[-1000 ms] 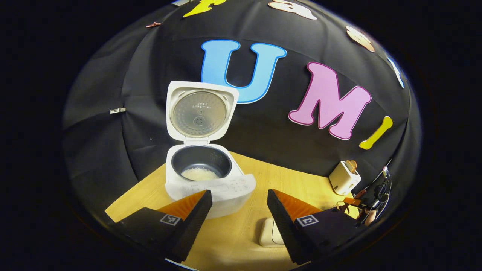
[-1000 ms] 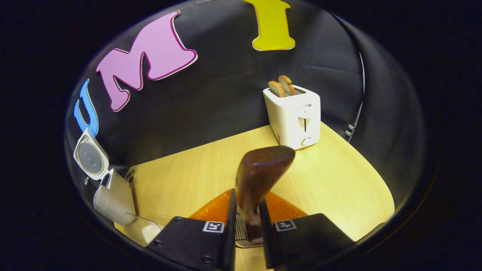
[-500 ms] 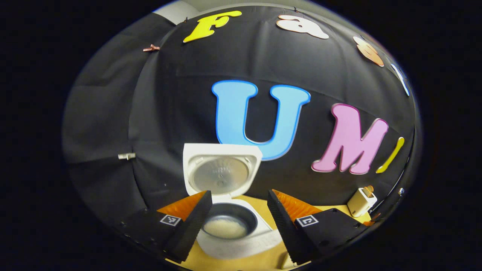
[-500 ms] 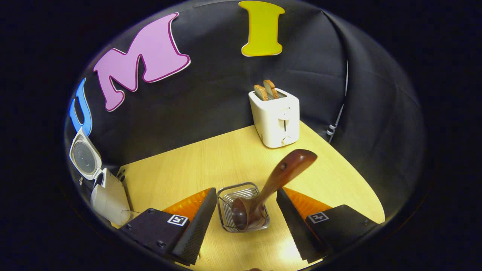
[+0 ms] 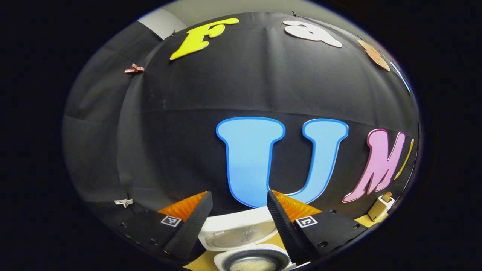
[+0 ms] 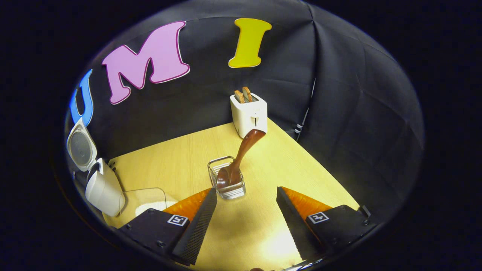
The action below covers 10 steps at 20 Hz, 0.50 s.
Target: Close the left gripper, press the button to open the rice cooker; take a wooden spoon from the chopstick holder with the right hand, scoop a spoonful of rice and pour it into the rice cooker, then put the wooden spoon back into the chopstick holder.
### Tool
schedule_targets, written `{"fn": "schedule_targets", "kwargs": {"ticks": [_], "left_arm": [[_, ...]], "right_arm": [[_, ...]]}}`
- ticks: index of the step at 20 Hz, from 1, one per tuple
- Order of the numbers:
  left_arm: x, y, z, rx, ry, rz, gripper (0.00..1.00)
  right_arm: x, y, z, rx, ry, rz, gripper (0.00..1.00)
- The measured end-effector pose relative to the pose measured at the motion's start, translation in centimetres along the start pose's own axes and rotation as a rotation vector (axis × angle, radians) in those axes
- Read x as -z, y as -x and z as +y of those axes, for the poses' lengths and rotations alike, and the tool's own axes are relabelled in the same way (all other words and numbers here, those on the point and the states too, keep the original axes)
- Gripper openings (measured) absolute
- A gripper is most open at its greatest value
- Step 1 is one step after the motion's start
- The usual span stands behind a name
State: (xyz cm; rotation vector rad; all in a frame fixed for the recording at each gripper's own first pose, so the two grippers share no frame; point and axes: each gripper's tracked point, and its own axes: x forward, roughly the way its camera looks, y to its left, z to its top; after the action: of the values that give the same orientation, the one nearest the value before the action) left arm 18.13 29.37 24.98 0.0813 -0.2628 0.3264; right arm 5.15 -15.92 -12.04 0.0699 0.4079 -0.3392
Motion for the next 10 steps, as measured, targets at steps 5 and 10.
{"fn": "schedule_targets", "kwargs": {"ticks": [5, 10], "left_arm": [[3.6, -5.7, 2.0, 0.037, -0.028, 0.076, 0.94], [7.3, -9.1, 1.9, 0.077, -0.004, 0.21, 0.94]], "right_arm": [[-0.9, 2.8, 2.0, 0.027, -0.079, -0.024, 0.99], [-0.4, 5.2, 4.7, 0.032, -0.065, -0.052, 0.98]]}}
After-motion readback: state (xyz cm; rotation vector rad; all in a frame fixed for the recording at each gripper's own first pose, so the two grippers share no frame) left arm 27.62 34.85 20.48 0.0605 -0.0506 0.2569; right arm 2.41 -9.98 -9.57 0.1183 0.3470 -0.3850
